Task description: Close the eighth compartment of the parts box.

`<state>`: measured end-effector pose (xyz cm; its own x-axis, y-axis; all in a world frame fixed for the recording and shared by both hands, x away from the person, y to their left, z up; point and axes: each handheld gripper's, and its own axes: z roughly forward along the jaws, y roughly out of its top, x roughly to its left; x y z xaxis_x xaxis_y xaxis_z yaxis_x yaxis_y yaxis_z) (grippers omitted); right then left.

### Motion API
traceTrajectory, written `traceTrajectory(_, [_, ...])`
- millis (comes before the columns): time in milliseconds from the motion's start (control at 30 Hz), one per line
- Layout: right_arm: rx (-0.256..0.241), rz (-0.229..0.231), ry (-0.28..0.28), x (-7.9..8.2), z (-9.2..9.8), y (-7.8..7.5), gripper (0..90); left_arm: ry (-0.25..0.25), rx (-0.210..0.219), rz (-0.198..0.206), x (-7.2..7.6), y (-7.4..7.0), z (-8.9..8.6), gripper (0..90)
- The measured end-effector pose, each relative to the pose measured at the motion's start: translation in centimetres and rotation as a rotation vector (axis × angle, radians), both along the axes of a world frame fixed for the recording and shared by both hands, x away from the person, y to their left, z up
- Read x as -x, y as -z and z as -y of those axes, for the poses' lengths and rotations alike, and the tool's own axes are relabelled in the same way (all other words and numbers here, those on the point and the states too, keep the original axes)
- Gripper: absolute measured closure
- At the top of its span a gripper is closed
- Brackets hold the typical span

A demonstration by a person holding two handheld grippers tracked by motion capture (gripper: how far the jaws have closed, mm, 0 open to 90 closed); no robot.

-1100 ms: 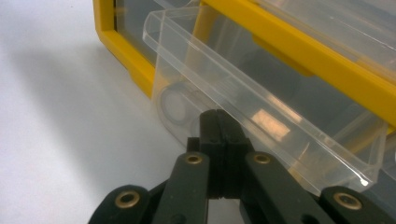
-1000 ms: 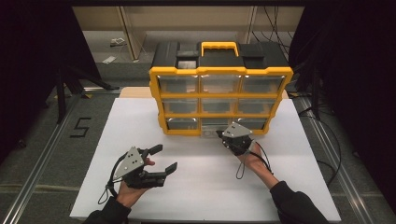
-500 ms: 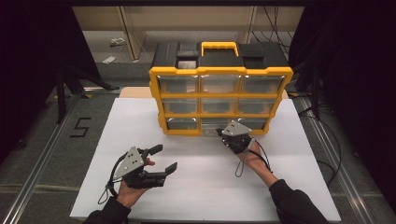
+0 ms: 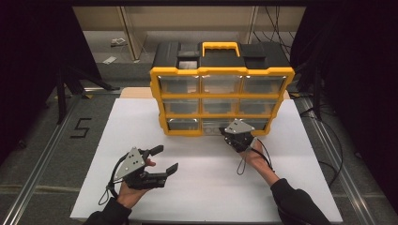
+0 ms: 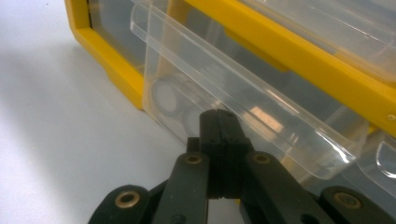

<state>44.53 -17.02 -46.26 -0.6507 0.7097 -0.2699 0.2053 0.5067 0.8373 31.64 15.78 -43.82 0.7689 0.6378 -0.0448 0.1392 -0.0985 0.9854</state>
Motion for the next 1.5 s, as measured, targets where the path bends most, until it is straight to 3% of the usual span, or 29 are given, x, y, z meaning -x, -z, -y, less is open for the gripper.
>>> traceTrajectory(633, [-0.005,0.001,0.027,-1.0,0.3,0.1,90.0,0.001,0.0,-0.001,0.0,0.0,0.0,20.3])
traceTrajectory(800, [-0.007,0.003,0.032,-1.2,0.4,0.1,90.0,-0.003,0.019,-0.015,-0.1,0.0,-0.2,20.2])
traceTrajectory(1367, [-0.016,0.007,0.046,-1.9,0.2,0.1,90.0,-0.003,0.005,-0.007,0.0,0.1,-0.1,20.2])
traceTrajectory(1500, [-0.037,-0.01,0.051,-1.9,0.2,0.1,90.0,-0.003,0.007,-0.007,-0.1,0.0,-0.1,20.2])
